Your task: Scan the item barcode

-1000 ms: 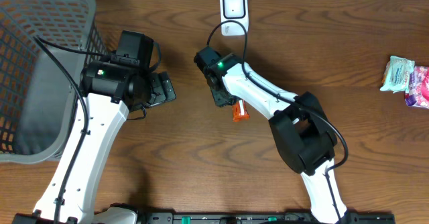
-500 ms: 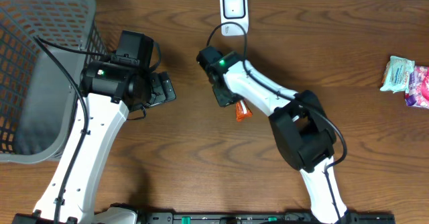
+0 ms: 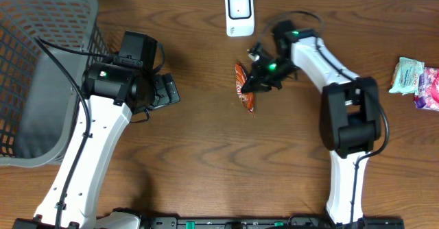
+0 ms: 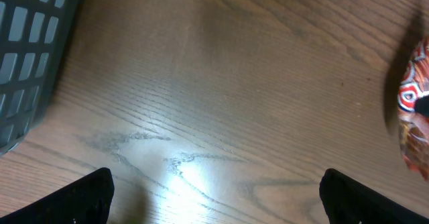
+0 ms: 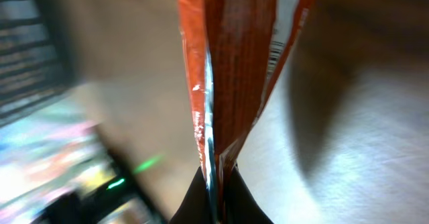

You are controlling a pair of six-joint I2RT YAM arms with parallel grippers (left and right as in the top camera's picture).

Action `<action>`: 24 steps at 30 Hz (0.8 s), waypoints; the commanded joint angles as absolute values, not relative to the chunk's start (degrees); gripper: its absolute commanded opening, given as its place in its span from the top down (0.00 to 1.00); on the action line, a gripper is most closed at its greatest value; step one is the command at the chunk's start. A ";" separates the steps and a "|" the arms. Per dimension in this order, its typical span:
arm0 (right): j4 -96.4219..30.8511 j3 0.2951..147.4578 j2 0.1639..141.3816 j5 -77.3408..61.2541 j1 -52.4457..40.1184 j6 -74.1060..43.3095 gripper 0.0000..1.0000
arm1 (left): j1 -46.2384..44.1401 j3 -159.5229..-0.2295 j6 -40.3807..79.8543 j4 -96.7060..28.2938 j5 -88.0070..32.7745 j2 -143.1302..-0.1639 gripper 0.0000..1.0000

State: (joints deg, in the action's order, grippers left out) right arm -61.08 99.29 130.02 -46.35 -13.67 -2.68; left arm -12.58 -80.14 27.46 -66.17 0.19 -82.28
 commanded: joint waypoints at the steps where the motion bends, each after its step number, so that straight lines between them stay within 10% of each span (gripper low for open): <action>1: -59.53 92.92 129.64 -70.39 -9.82 4.78 0.99 | -12.38 -80.53 28.18 -66.39 0.71 -81.97 0.02; 24: -63.57 91.05 112.68 -28.99 -5.06 -3.11 0.51 | -12.38 -80.53 28.18 -66.39 0.71 -81.97 0.02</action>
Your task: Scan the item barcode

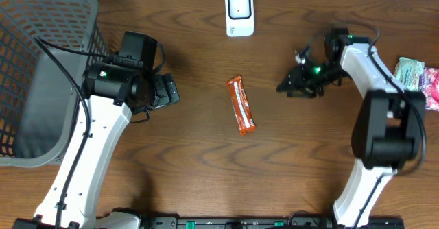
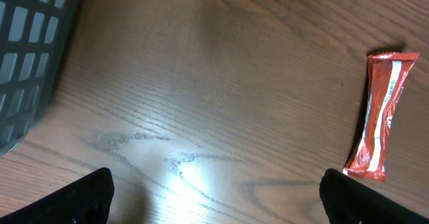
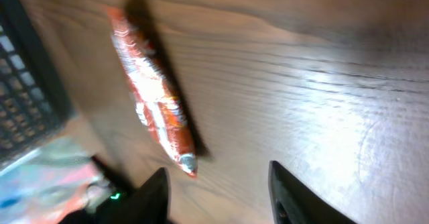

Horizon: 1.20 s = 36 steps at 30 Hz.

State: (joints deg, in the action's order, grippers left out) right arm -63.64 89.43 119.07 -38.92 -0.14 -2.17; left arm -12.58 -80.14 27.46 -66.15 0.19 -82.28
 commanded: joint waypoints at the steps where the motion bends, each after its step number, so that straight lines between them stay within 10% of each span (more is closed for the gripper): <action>1: -63.16 91.02 111.59 -25.78 -6.76 -4.47 0.47 | -12.38 -80.53 28.18 -66.39 0.71 -81.97 0.02; 6: -60.10 90.41 111.90 -19.33 -12.51 -11.07 0.33 | -12.38 -80.53 28.18 -66.39 0.69 -81.97 0.02; 24: -48.82 87.18 127.66 -36.32 -19.44 -10.79 0.37 | -12.38 -80.53 28.18 -66.39 0.71 -81.97 0.02; 33: -48.16 87.18 128.07 -24.05 -21.91 -17.76 0.99 | -12.38 -80.53 28.18 -66.39 0.71 -81.97 0.02; 36: -48.27 87.79 128.03 -24.05 -21.74 -17.67 0.99 | -12.38 -80.53 28.18 -66.39 0.71 -82.00 0.02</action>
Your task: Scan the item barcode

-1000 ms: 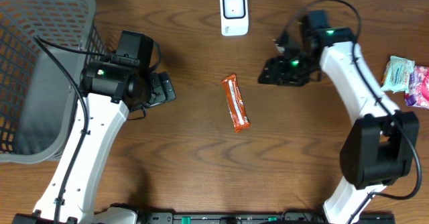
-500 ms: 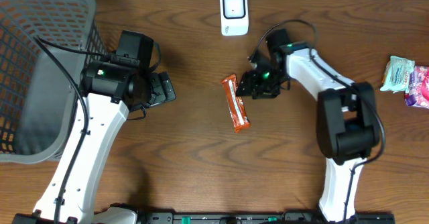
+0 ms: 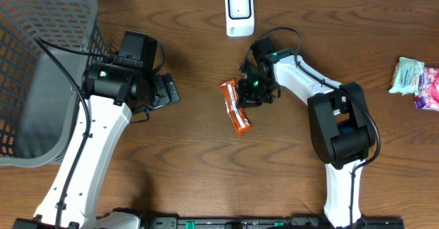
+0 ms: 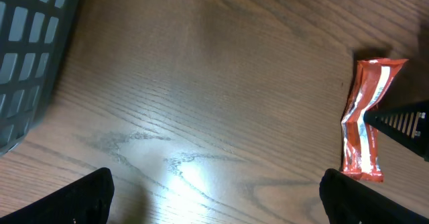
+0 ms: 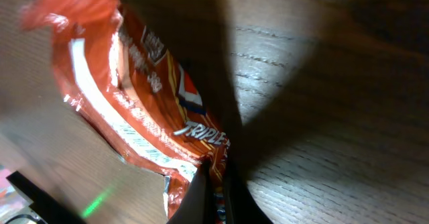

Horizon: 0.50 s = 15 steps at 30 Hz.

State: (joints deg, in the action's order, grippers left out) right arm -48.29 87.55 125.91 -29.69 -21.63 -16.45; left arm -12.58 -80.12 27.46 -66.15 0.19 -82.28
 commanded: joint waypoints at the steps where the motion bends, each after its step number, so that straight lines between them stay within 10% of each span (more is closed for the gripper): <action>1: -48.73 88.51 128.03 -24.05 -21.54 -16.91 0.99 | -12.38 -80.53 28.18 -66.39 0.69 -81.97 0.02; 15: -60.88 102.50 126.54 -14.85 -23.11 -14.11 0.99 | -12.38 -80.53 28.18 -66.39 0.71 -81.97 0.02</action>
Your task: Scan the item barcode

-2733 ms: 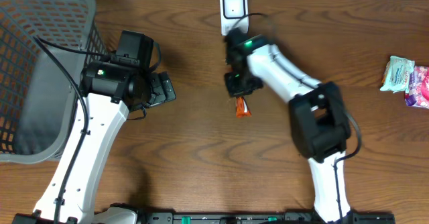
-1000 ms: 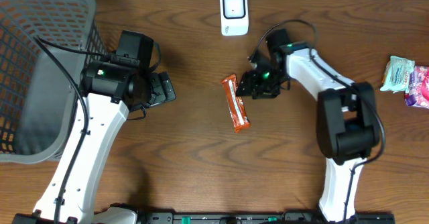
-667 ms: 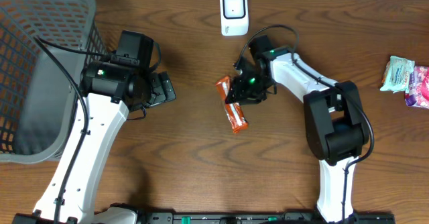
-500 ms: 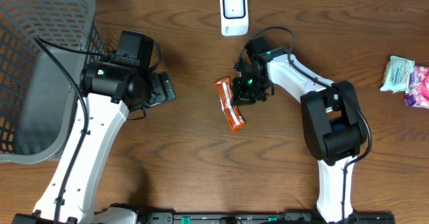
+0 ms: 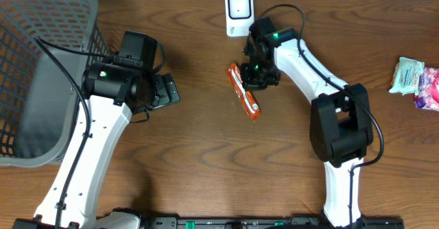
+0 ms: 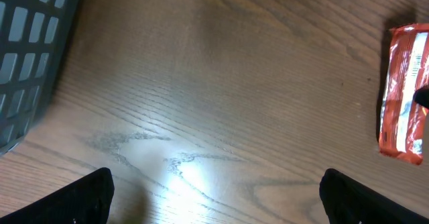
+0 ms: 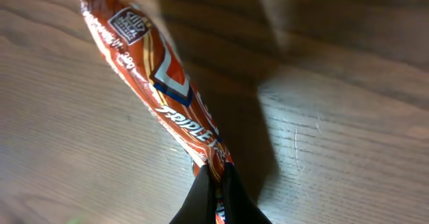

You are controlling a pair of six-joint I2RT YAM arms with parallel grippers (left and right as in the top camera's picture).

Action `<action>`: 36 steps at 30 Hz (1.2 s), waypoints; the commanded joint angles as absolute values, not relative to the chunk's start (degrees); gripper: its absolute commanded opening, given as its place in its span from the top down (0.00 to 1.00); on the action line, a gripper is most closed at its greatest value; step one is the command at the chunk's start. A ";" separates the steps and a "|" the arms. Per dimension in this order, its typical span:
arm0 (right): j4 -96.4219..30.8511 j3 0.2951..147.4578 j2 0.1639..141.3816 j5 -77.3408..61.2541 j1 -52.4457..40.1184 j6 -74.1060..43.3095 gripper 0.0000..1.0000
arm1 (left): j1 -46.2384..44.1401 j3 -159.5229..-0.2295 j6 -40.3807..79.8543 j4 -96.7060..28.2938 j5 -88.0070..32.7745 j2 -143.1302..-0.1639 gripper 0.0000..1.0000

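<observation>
An orange snack bar [image 5: 245, 92] hangs slanted just in front of the white barcode scanner [image 5: 239, 13]. My right gripper [image 5: 255, 76] is shut on the bar's edge; in the right wrist view the dark fingers [image 7: 204, 194] pinch the wrapper [image 7: 157, 93], whose printed face shows. No barcode can be made out. My left gripper [image 5: 167, 90] is open over bare wood to the left, with nothing between its fingertips [image 6: 90, 194]. The bar [image 6: 402, 117] shows at the right edge of the left wrist view.
A grey mesh basket [image 5: 41, 64] fills the far left, and its wall [image 6: 27, 43] shows in the left wrist view. Two packets, a pale green one [image 5: 409, 75] and a pink one [image 5: 429, 88], lie at the right table edge.
My right gripper, still shut on the snack bar, has moved back and slightly right, closer to the scanner. The bar's slant has changed. The left arm has not moved.
At first my right gripper was shut on the bar just below the scanner. Then the bar lay flat on the table and the gripper was open, well off to the right. Later it was shut on the bar again, and now holds it near the scanner.
</observation>
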State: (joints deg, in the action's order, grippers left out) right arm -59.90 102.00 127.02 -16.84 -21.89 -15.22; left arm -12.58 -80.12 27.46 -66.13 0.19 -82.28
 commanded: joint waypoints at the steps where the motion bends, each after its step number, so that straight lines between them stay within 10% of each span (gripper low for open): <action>1: -61.06 102.24 126.54 -14.83 -23.20 -14.11 0.99 | -12.38 -80.53 28.18 -66.37 0.71 -81.97 0.02; 36: -75.44 106.80 125.99 44.69 -33.36 -29.76 0.99 | -12.38 -80.53 28.18 -66.39 0.69 -81.97 0.02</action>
